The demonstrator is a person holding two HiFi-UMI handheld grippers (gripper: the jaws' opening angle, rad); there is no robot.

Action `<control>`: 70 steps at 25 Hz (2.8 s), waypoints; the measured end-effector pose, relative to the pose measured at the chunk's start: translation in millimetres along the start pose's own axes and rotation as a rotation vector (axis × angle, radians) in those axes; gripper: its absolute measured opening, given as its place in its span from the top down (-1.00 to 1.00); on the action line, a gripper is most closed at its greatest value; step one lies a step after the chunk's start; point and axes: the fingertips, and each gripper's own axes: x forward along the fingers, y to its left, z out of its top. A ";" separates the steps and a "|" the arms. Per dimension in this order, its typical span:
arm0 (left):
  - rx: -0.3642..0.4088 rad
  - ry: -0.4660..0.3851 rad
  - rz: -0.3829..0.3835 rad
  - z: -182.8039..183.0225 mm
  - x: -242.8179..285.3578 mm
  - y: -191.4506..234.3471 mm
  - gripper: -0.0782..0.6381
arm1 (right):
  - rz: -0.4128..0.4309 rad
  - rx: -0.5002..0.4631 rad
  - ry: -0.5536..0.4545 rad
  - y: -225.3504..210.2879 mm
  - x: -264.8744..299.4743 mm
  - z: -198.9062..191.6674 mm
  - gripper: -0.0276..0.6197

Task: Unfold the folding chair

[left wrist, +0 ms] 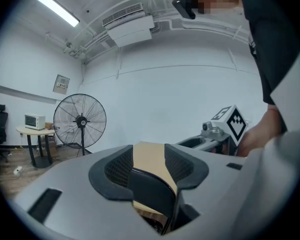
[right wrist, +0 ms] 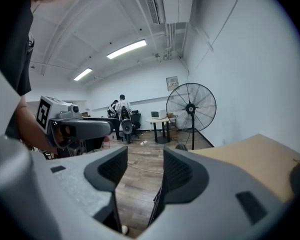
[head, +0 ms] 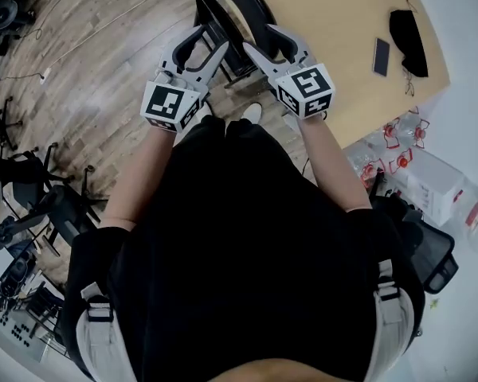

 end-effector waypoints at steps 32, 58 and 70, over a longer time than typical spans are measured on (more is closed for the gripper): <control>-0.037 0.081 -0.117 -55.5 83.6 80.7 0.25 | -0.197 0.100 0.660 -131.5 116.5 -128.2 0.23; -0.068 0.109 0.017 -69.7 43.6 94.1 0.25 | -0.155 0.198 0.774 -121.6 116.7 -151.2 0.54; -0.079 0.132 0.122 -78.2 6.8 99.2 0.25 | -0.129 0.154 0.748 -86.7 123.7 -143.1 0.54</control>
